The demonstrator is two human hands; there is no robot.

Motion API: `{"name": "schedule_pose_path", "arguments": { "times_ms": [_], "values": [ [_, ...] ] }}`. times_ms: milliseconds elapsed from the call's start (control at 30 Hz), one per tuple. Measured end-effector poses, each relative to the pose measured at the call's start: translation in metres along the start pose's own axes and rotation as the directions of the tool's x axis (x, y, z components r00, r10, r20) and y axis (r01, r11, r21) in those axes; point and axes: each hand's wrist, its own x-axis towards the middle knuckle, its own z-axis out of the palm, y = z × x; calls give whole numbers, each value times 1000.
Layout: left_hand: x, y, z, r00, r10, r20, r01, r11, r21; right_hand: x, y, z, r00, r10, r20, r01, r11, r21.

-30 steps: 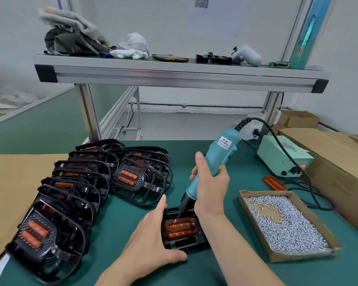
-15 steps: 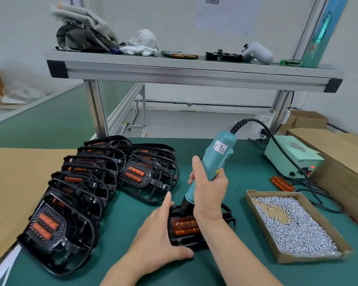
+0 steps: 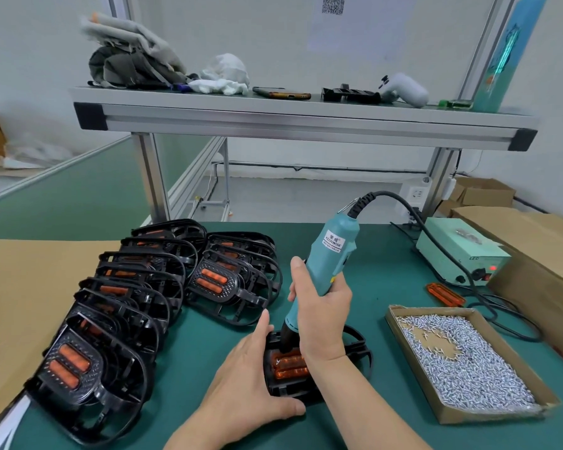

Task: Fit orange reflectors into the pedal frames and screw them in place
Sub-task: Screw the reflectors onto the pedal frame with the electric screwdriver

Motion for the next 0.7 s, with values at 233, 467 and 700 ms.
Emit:
{"name": "schedule_pose_path", "arguments": {
  "times_ms": [233, 467, 700],
  "values": [
    [3, 0, -1, 1000, 6, -17, -6, 1000, -19, 0, 3, -3, 999, 8, 46, -10, 999, 38],
    [2, 3, -2, 1000, 23, -13, -24, 998, -60, -3, 6, 4, 992, 18, 123, -17, 1000, -6],
    [4, 7, -4, 1000, 17, -1, -17, 998, -65, -6, 2, 10, 987, 49, 153, -38, 997, -74]
  ]
}}
